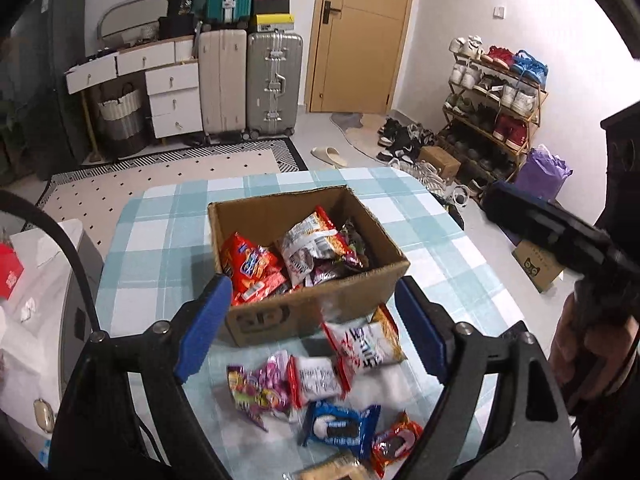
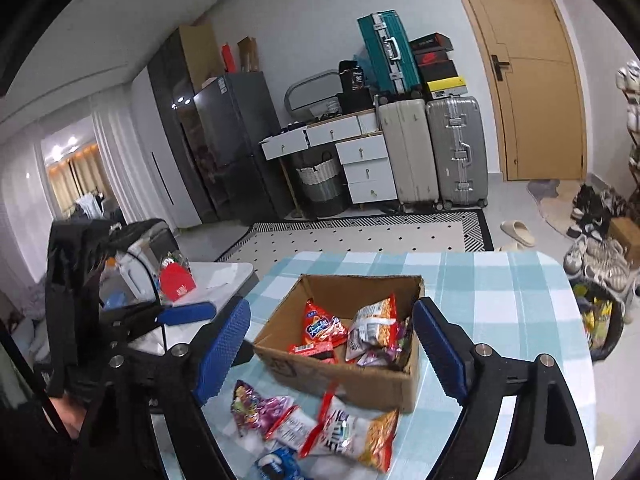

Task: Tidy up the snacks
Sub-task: 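Withdraw both tools from the box back toward the remaining snacks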

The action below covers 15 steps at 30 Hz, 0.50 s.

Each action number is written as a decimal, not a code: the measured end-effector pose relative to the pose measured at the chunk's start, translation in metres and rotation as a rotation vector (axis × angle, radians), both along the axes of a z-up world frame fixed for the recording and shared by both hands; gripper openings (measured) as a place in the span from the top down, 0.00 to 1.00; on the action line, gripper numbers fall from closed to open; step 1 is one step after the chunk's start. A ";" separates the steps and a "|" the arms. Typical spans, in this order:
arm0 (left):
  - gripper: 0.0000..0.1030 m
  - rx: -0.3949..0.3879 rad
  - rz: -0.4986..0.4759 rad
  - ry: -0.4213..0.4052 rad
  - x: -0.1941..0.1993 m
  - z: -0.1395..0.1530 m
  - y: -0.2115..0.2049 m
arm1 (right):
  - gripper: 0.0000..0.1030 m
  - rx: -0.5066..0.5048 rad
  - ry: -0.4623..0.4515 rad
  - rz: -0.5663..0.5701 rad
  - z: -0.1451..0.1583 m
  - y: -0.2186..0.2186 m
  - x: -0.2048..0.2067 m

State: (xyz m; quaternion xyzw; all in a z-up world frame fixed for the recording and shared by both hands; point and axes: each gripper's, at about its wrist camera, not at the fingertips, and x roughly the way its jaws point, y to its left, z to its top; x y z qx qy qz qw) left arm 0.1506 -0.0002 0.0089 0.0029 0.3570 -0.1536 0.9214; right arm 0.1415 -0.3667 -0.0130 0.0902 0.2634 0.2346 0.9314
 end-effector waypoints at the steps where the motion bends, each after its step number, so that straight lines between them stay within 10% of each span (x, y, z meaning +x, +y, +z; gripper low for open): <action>1: 0.19 0.000 0.001 -0.009 -0.008 0.000 0.002 | 0.14 0.004 -0.007 0.000 0.001 -0.002 -0.005; 15: 0.01 0.058 0.083 -0.114 -0.118 -0.034 0.029 | 0.02 0.008 -0.184 0.066 -0.011 -0.018 -0.091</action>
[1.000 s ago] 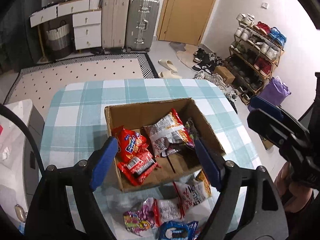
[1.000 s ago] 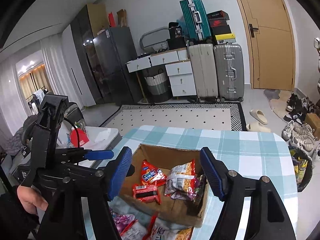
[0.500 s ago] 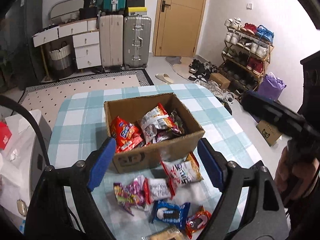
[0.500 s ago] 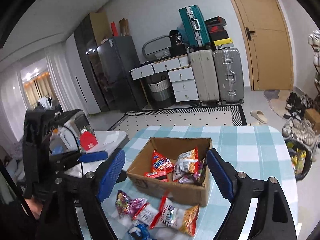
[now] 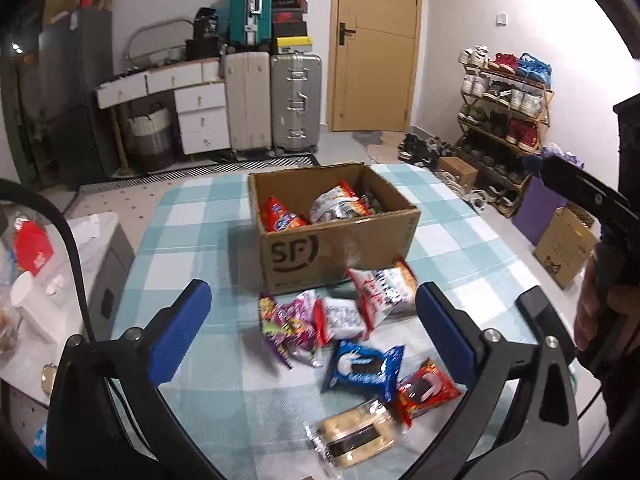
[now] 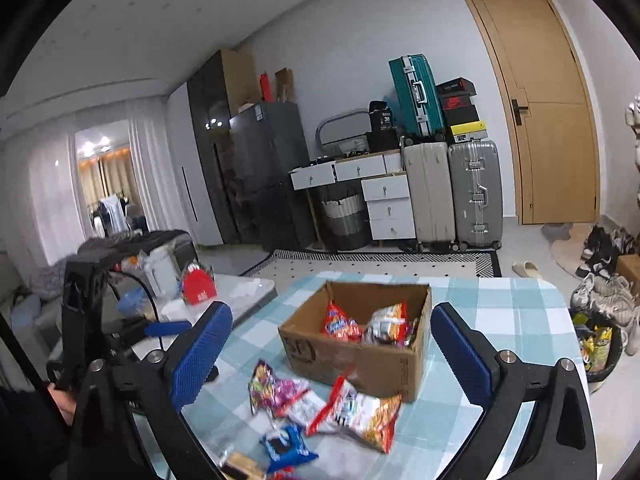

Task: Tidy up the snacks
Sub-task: 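Withdraw both tools from the box back toward the remaining snacks, then grasp the red Oreo pack with the right gripper while the left gripper grasps the cracker sandwich pack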

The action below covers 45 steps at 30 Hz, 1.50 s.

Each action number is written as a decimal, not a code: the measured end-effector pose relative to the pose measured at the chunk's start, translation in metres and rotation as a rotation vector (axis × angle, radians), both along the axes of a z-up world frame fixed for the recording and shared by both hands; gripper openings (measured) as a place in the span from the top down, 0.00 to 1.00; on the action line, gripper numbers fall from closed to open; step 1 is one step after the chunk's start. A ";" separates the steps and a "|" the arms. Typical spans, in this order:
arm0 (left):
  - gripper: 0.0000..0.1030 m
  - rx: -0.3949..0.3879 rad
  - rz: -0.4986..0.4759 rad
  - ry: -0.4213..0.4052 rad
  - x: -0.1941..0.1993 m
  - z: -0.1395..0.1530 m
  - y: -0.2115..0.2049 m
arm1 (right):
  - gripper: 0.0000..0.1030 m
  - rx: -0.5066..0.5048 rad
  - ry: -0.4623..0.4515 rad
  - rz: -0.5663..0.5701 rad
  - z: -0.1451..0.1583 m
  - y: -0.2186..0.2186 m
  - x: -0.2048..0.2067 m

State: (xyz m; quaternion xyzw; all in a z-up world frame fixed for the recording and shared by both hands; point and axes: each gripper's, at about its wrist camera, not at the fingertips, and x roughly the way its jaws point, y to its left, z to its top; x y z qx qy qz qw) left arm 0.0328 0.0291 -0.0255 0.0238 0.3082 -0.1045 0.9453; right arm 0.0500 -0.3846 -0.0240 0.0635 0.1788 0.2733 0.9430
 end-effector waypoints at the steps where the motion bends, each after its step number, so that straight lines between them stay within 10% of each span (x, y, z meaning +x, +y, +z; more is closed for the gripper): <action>1: 0.01 0.004 0.004 -0.004 -0.005 -0.002 0.001 | 0.02 -0.002 0.004 0.001 -0.004 0.001 -0.004; 37: 0.01 -0.026 0.128 0.246 -0.027 -0.148 0.006 | 0.02 -0.121 0.480 0.030 -0.180 0.056 -0.029; 45: 0.01 -0.039 0.133 0.254 -0.021 -0.152 0.007 | 0.21 -0.137 0.522 0.041 -0.190 0.068 -0.021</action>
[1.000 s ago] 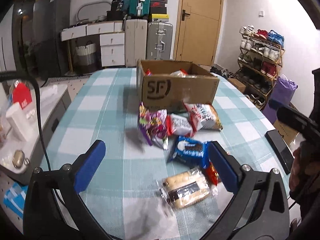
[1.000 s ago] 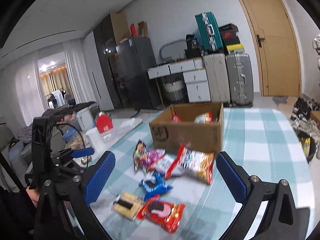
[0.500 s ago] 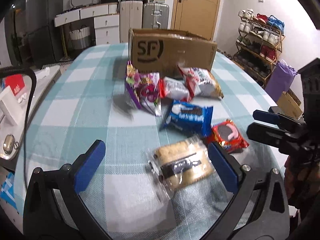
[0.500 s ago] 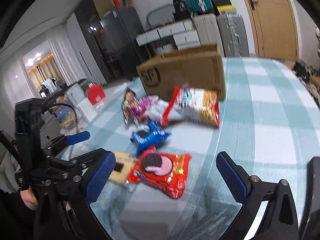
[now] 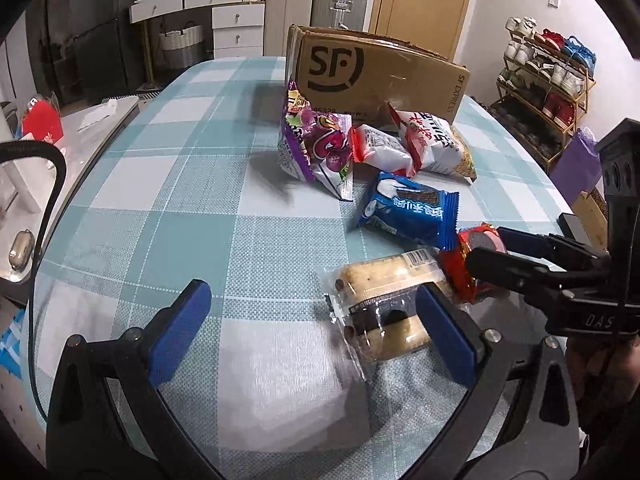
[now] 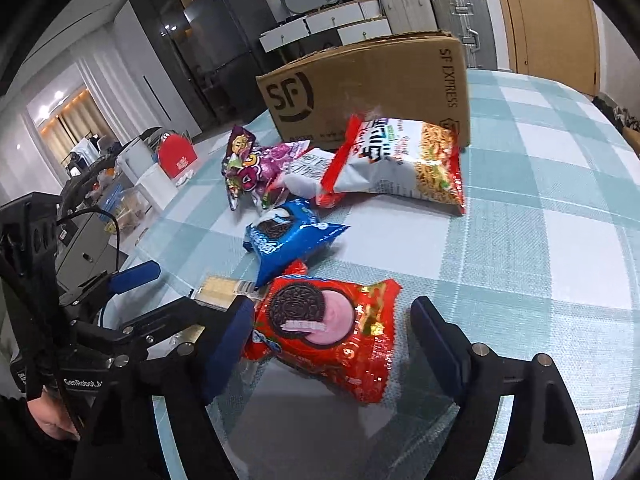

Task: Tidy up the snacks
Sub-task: 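Grasp the red Oreo pack with the right gripper while the left gripper grasps the cracker sandwich pack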

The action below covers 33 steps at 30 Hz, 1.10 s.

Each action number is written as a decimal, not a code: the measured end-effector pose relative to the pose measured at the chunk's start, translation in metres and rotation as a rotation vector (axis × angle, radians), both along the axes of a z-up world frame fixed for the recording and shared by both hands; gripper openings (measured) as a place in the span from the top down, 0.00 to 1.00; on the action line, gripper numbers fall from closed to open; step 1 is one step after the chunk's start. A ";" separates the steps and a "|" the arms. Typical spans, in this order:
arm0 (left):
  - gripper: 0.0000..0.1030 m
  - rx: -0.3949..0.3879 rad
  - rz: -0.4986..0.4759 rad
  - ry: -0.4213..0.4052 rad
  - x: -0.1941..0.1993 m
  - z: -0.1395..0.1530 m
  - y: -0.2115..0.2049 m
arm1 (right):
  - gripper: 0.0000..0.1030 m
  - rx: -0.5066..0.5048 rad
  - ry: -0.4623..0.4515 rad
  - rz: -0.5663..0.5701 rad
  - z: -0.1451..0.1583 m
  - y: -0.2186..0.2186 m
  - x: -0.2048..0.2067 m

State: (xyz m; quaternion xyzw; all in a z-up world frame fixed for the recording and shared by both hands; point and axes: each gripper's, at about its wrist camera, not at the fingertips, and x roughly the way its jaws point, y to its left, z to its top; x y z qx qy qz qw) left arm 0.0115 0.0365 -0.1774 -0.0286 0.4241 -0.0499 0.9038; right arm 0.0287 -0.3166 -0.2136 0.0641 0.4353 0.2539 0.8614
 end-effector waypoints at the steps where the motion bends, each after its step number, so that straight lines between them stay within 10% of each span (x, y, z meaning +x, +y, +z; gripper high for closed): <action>1: 0.01 0.002 -0.001 0.001 0.001 0.000 -0.001 | 0.22 -0.003 0.000 0.001 0.000 0.001 0.000; 17: 0.01 0.016 0.008 0.010 -0.010 -0.002 0.004 | 0.54 -0.012 -0.018 0.037 -0.001 0.010 -0.005; 33: 0.01 0.011 -0.004 0.010 -0.012 0.001 0.003 | 0.57 0.043 -0.036 -0.004 0.003 -0.011 -0.011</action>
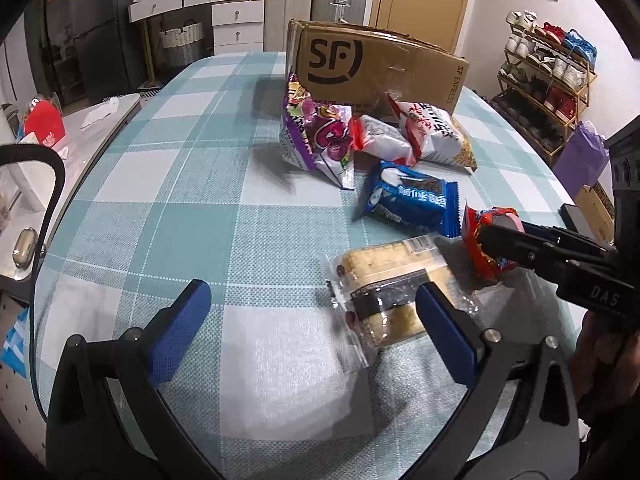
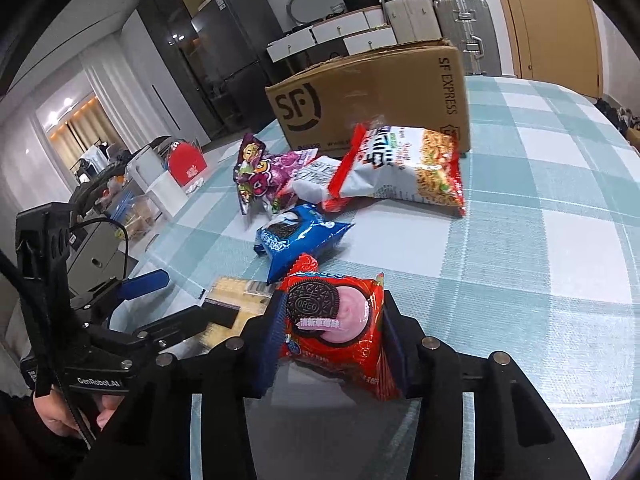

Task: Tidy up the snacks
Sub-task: 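Grasp the red Oreo pack with the right gripper while the left gripper grasps the cracker sandwich pack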

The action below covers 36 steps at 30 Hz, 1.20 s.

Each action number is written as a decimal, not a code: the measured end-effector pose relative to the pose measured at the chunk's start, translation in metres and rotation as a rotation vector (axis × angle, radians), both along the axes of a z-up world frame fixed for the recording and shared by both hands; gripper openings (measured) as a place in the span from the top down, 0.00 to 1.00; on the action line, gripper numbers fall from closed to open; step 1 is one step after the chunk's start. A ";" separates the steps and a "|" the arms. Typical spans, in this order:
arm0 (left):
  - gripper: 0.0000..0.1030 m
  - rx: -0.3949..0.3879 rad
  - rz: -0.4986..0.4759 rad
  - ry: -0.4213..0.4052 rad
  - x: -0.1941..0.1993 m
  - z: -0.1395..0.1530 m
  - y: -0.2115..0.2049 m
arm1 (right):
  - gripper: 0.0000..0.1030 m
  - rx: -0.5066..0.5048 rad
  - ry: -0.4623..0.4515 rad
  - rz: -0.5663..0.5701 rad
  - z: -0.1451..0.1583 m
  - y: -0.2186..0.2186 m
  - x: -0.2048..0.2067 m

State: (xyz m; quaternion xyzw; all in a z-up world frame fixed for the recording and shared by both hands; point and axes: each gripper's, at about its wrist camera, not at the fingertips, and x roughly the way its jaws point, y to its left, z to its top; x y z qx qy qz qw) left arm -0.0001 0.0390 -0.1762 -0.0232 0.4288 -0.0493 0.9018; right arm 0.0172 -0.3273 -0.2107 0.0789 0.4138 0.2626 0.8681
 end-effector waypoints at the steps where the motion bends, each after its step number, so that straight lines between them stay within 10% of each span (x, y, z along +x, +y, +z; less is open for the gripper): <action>1: 0.01 -0.001 -0.003 0.000 0.000 0.001 -0.001 | 0.57 0.005 0.003 -0.003 0.000 -0.003 0.000; 21: 0.01 -0.045 -0.048 0.160 0.028 -0.011 -0.038 | 0.57 0.071 -0.005 -0.018 -0.002 -0.025 0.001; 36: 0.01 0.094 -0.027 0.194 0.041 -0.019 -0.064 | 0.56 0.092 -0.012 -0.003 -0.001 -0.025 -0.001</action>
